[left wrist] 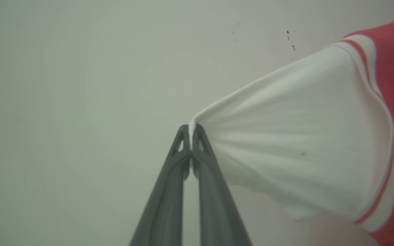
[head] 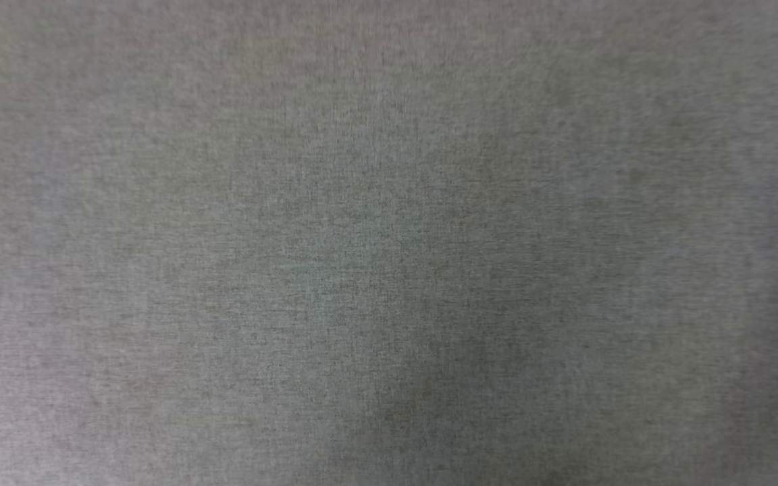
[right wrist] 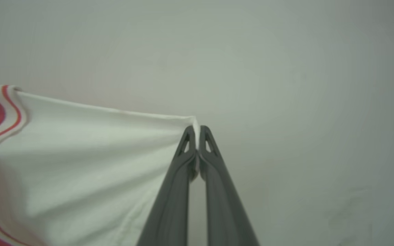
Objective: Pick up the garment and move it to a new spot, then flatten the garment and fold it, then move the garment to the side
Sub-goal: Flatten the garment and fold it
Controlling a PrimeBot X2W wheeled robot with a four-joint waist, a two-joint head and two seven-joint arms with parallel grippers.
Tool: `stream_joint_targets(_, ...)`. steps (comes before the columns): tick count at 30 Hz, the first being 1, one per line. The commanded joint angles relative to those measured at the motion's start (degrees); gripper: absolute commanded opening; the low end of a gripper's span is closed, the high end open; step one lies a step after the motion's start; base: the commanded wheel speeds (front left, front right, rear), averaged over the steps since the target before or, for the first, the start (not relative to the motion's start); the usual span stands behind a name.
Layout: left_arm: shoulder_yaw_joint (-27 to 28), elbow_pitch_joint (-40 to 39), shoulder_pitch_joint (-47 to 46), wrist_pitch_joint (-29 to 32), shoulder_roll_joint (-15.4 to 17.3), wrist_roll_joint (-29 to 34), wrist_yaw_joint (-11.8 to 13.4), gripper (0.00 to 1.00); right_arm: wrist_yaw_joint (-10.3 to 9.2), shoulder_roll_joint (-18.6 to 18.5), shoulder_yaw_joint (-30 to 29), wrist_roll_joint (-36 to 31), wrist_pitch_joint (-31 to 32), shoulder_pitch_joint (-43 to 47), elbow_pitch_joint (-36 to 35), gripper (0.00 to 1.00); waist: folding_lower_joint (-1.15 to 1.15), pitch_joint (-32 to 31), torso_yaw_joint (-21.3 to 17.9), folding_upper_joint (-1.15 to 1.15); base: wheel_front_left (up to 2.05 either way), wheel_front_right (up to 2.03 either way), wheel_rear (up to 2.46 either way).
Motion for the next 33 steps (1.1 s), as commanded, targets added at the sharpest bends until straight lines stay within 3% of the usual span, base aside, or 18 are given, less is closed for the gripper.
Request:
stream_joint_targets(1,-0.1,2.2,-1.7,-1.7,-0.1,0.6,0.4,0.0,-0.14,0.3,-1.2,-0.9,-1.6,-1.3,1.1,0.0,-0.02,2.0,0.5,0.0,0.0,0.0,0.0)
stream_joint_targets(7,-1.7,8.8,-3.2,-5.4,-2.7,1.1,-0.8,0.0,-0.14,1.9,-2.1,-1.5,-6.2,-1.7,4.5,0.0,-0.02,4.3,0.8,0.0,0.0,0.0,0.0)
stream_joint_targets(14,-2.1,10.0,4.8,-6.4,-5.7,0.1,-1.5,0.0,-0.13,2.2,-0.3,2.2,-8.2,4.9,6.9,0.0,-0.02,2.6,1.0,0.0,0.0,0.0,0.0)
stream_joint_targets(23,0.3,4.0,28.4,-6.4,-8.9,-0.9,-1.5,0.0,-0.13,0.1,2.1,10.8,-8.0,24.1,6.3,0.0,-0.02,-6.3,0.9,0.0,0.0,0.0,0.0)
stream_joint_targets(33,-0.1,0.7,54.1,-6.4,-11.5,-2.2,-0.8,0.0,-0.13,-1.9,6.0,21.7,-5.2,50.5,0.9,0.0,-0.02,-16.2,0.7,0.0,0.0,0.0,0.0)
